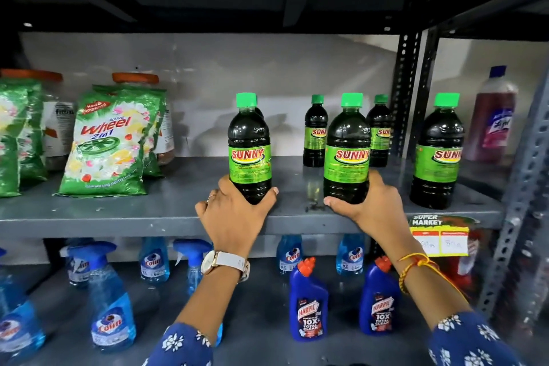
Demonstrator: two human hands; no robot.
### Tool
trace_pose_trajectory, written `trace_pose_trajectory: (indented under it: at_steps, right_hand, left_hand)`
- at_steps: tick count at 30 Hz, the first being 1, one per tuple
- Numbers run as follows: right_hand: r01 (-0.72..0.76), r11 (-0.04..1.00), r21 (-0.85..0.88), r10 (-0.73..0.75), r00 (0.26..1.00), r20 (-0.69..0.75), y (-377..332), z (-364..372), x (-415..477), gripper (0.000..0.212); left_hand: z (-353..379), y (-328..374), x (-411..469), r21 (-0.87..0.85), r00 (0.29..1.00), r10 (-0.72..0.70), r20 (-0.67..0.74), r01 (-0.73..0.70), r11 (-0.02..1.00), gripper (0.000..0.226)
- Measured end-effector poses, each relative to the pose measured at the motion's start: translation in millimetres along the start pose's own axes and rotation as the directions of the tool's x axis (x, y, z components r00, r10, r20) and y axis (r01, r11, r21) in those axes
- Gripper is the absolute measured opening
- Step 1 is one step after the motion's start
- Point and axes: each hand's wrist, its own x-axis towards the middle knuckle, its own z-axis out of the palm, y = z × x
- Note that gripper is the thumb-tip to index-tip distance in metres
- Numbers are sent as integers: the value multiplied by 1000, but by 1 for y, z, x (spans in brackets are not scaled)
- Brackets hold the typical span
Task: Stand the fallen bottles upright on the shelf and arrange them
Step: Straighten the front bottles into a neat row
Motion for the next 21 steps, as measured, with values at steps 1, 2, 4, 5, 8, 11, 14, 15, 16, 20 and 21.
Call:
trace_pose_trajectory:
  at_steps: [1,2,4,5,8,11,14,15,16,20,21]
  right_hand:
    - [4,1000,3,-4,1000,12,0,0,0,81]
    - [9,1000,7,-10,1000,23,1,-1,0,81]
    - [15,1000,22,-16,999,37,0,-2,-1,80]
    - [19,999,27,-20,999,42,-1,-3,-2,80]
    - [34,999,32,-36,997,69,-4,-6,-6,82]
    - [43,991,128,-57,992,108,0,-13,-11,100]
    - [115,952,285,-135,990,50,13,-29,-20,107]
    - [200,944,262,-197,980,-39,20,-39,-21,101]
    - [293,935,202,-264,951,-159,28,-48,-21,93]
    - [333,937,105,-247,846,-472,65,-86,-1,88]
    - [267,948,175,-172,889,-425,76,-90,8,95]
  left_hand:
    - [-1,0,0,2,1000,-7,8,7,1000,75]
    - [-2,1,-1,4,1000,-17,19,17,1000,74]
    - [-5,3,-2,5,997,-51,60,50,999,74]
    - [-6,4,-3,6,995,-68,78,68,998,75]
    - [-12,8,-5,1,989,-106,106,107,994,86]
    - [-18,18,-16,4,988,-136,68,136,991,108]
    - [-28,43,-34,-119,985,48,-163,-68,991,87]
    - [-29,55,-39,-175,967,125,-224,-166,970,78]
    - [-31,68,-42,-223,949,195,-248,-251,942,71]
    - [-19,118,-48,-361,966,246,-77,-257,896,79]
    - [-13,127,-48,-385,977,212,-9,-199,901,86]
